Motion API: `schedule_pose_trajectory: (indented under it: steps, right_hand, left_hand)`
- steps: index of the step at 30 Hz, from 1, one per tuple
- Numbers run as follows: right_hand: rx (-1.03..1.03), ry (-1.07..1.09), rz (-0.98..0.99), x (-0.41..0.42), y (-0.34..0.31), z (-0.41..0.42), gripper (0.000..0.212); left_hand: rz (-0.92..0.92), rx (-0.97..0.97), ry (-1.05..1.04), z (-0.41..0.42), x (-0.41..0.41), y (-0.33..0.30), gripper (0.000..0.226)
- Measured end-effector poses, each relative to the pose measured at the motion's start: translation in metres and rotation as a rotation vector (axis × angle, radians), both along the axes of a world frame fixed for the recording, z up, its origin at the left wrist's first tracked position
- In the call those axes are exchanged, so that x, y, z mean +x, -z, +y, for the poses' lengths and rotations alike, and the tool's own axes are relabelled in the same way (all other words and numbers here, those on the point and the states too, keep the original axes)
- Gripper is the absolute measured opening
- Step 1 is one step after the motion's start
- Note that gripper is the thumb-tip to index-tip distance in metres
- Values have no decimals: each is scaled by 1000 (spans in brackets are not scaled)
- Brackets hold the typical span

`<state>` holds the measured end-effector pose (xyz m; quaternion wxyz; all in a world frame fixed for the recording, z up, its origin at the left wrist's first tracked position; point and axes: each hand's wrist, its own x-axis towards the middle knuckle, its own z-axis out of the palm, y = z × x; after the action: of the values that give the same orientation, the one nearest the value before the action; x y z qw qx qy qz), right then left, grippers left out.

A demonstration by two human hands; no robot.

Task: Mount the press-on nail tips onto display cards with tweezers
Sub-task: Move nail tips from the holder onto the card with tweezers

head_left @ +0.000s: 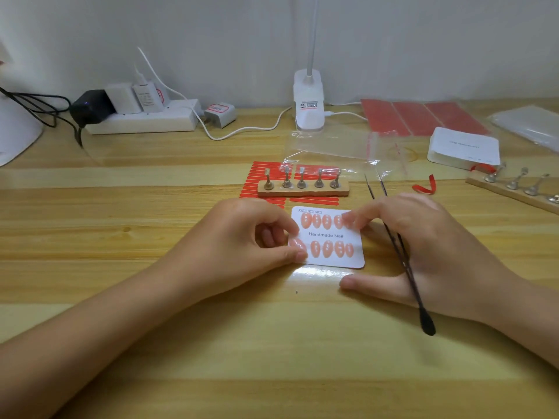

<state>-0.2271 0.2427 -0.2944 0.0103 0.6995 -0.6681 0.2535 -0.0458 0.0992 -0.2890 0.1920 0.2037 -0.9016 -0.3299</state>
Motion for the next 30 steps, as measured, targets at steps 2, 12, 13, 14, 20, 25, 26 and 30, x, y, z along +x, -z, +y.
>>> schedule_pose_trajectory:
  steps: [2,12,13,14,20,25,26,30]
  right_hand:
    - [2,11,-21,0,2,-1,57]
    - [4,31,-233,3,0,-1,34]
    - [11,26,-237,3,0,-1,34]
    - [18,20,-243,2,0,-1,35]
    - [50,14,-250,2,-1,-1,35]
    - [61,21,-250,2,-2,-2,34]
    - [60,19,-252,2,-2,-2,34]
    - [55,16,-263,2,-2,-3,34]
  left_hand:
    - [8,-8,-43,2,0,0,17]
    - [-15,-71,-110,9,-3,-1,20]
    - [-12,-64,-106,9,-3,-1,17]
    - [-10,-57,-100,10,-4,-1,13]
    - [82,-8,-45,9,-1,-1,6]
    - [61,49,57,6,0,-5,7]
    - [40,32,62,6,0,-5,7]
    - [7,-34,51,7,-1,-3,9]
